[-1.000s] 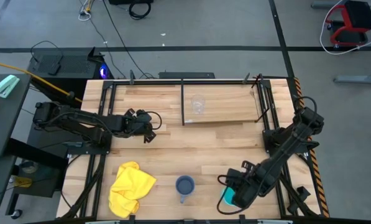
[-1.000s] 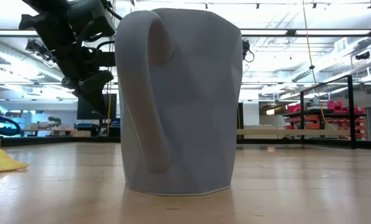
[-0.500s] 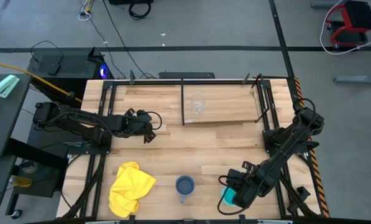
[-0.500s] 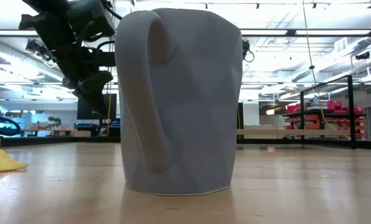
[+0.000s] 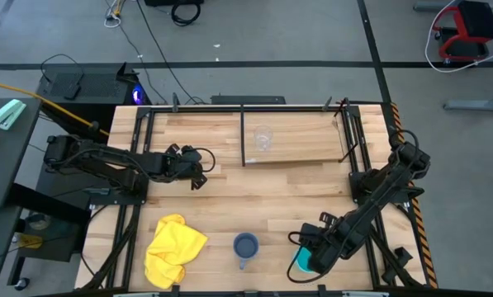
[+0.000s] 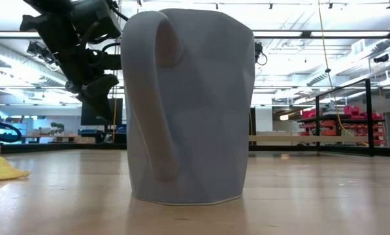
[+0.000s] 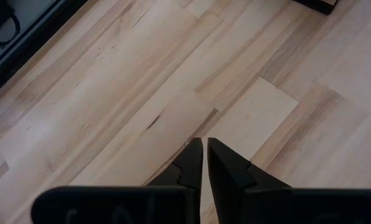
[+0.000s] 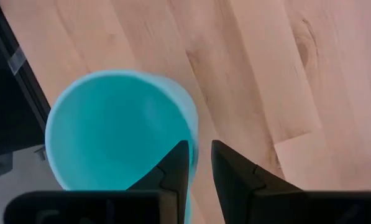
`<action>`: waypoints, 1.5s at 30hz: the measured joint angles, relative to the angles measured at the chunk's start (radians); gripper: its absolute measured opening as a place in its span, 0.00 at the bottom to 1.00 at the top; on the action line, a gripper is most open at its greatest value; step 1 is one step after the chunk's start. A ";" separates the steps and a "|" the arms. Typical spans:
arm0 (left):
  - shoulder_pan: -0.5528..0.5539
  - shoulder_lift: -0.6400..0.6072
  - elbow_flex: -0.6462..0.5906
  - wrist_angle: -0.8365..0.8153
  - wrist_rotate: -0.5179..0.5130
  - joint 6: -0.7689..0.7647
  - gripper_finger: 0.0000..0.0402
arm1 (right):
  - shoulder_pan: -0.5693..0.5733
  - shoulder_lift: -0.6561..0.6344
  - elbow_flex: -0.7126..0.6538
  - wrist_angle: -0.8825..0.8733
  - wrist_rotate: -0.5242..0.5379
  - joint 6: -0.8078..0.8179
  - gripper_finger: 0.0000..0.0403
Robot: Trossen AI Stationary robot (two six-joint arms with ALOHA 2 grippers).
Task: Stack small to large cups/mugs on shelf
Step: Put the light blue mug on the shelf
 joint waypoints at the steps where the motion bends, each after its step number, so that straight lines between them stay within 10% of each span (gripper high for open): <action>1: 0.000 0.000 0.000 0.000 0.000 0.000 0.07 | -0.006 0.000 0.000 0.001 0.000 -0.004 0.19; 45: 0.000 0.000 0.000 0.000 0.000 -0.005 0.06 | -0.271 0.051 0.079 -0.016 0.067 0.021 0.01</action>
